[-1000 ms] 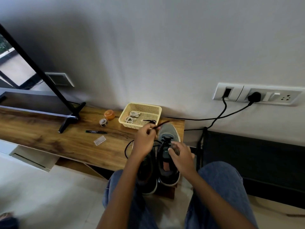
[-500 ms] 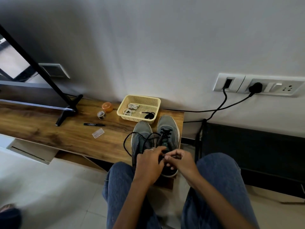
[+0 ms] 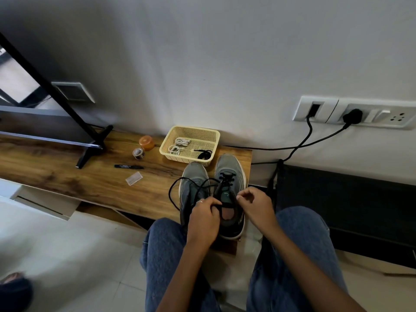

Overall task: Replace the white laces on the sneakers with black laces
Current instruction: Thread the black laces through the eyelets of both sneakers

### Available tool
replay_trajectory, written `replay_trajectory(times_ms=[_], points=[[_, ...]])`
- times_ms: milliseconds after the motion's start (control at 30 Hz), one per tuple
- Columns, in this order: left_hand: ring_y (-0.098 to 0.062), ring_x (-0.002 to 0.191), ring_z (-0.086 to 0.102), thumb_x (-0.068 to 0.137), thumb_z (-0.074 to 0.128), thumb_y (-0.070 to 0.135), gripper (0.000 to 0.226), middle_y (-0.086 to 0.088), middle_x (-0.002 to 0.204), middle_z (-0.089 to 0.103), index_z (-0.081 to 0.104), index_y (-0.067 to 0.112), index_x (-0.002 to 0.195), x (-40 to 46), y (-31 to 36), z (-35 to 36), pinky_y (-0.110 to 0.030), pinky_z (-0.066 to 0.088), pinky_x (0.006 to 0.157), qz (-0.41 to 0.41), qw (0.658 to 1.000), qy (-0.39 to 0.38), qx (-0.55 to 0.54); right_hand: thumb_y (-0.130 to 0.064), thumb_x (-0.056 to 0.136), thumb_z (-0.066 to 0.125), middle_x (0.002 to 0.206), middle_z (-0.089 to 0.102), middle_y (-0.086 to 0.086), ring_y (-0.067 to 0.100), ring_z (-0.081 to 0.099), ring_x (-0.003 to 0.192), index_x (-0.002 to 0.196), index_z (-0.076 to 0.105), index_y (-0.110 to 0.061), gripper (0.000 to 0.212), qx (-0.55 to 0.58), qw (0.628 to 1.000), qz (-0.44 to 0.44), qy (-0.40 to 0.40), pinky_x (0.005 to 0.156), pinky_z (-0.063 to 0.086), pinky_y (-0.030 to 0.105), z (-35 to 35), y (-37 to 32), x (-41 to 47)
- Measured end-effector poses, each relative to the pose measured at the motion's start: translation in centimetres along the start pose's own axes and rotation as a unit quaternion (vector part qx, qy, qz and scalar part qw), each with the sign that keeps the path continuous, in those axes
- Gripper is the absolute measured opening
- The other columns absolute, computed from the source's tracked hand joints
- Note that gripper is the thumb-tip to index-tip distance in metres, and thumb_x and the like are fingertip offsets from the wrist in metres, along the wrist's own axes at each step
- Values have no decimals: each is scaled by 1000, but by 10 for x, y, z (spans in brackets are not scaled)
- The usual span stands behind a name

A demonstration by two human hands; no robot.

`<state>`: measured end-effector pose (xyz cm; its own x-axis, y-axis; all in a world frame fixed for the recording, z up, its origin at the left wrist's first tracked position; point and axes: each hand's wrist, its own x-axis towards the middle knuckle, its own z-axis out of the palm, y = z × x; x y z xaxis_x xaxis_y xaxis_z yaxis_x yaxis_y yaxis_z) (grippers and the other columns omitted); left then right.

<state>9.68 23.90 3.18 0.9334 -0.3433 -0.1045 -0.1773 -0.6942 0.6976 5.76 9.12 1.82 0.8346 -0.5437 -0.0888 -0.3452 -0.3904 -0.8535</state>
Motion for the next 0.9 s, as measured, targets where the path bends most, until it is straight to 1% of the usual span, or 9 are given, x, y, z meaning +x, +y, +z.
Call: replay_trajectory(times_ms=[67, 167, 300, 367, 433, 533, 700, 833, 900], points=[[-12, 91, 57, 95, 46, 14, 25, 0, 109, 61, 67, 20, 108, 5, 4, 3, -25, 46, 76, -22, 1000, 15, 2, -20, 84, 69, 96, 61, 2, 13, 55, 86, 100, 66, -11, 18, -83, 996, -44, 11, 74, 41, 23, 10, 5, 10], [-13, 91, 61, 97, 49, 22, 22, 1, 106, 66, 68, 18, 107, 11, 11, 9, -28, 51, 78, -38, 999, 25, 10, -29, 86, 68, 110, 55, 5, 20, 50, 106, 115, 61, -11, 35, -162, 985, -47, -36, 84, 41, 28, 25, 12, 24], [-11, 88, 64, 96, 56, 24, 18, 2, 100, 70, 70, 18, 105, 23, 15, 16, -26, 52, 76, -37, 999, 28, 16, -25, 89, 61, 101, 59, 9, 24, 54, 101, 103, 67, -8, 23, -172, 982, -52, -63, 71, 33, 26, 34, 21, 36], [-12, 86, 66, 95, 58, 22, 17, 2, 100, 71, 71, 18, 106, 29, 16, 19, -30, 54, 77, -47, 999, 22, 4, -19, 90, 60, 100, 62, 11, 25, 56, 98, 103, 69, -6, 21, -142, 987, -40, -68, 69, 29, 24, 32, 24, 39], [-14, 87, 67, 94, 60, 20, 16, 0, 100, 72, 71, 17, 105, 34, 16, 24, -35, 55, 81, -59, 998, 17, -6, -13, 90, 60, 107, 65, 12, 23, 59, 100, 111, 68, -3, 25, -84, 994, -5, -63, 74, 36, 22, 26, 23, 41], [-14, 92, 67, 93, 61, 18, 17, -1, 101, 72, 71, 16, 106, 38, 18, 32, -35, 55, 83, -64, 998, 27, -4, -4, 89, 60, 104, 68, 11, 15, 59, 92, 109, 68, 0, 22, 42, 996, 55, -61, 78, 43, 23, 16, 23, 41], [-13, 83, 66, 94, 59, 22, 15, 2, 90, 72, 72, 16, 99, 41, 19, 40, -31, 55, 73, -87, 992, 94, -23, -5, 92, 56, 93, 66, 4, 8, 59, 77, 105, 69, -9, 18, 152, 974, 144, -88, 60, 47, 19, 11, 23, 43], [-11, 77, 63, 93, 59, 21, 12, 2, 86, 70, 70, 15, 95, 37, 20, 45, -25, 49, 67, -117, 978, 143, -93, -7, 93, 53, 85, 65, -2, 10, 59, 76, 94, 67, -18, 18, 190, 959, 188, -97, 61, 48, 22, 12, 22, 45], [-9, 76, 62, 92, 61, 21, 11, 1, 85, 69, 69, 14, 94, 36, 22, 47, -22, 47, 65, -133, 970, 161, -126, -6, 94, 52, 85, 64, -2, 10, 58, 75, 94, 67, -18, 19, 199, 955, 196, -99, 60, 48, 22, 12, 22, 46]])
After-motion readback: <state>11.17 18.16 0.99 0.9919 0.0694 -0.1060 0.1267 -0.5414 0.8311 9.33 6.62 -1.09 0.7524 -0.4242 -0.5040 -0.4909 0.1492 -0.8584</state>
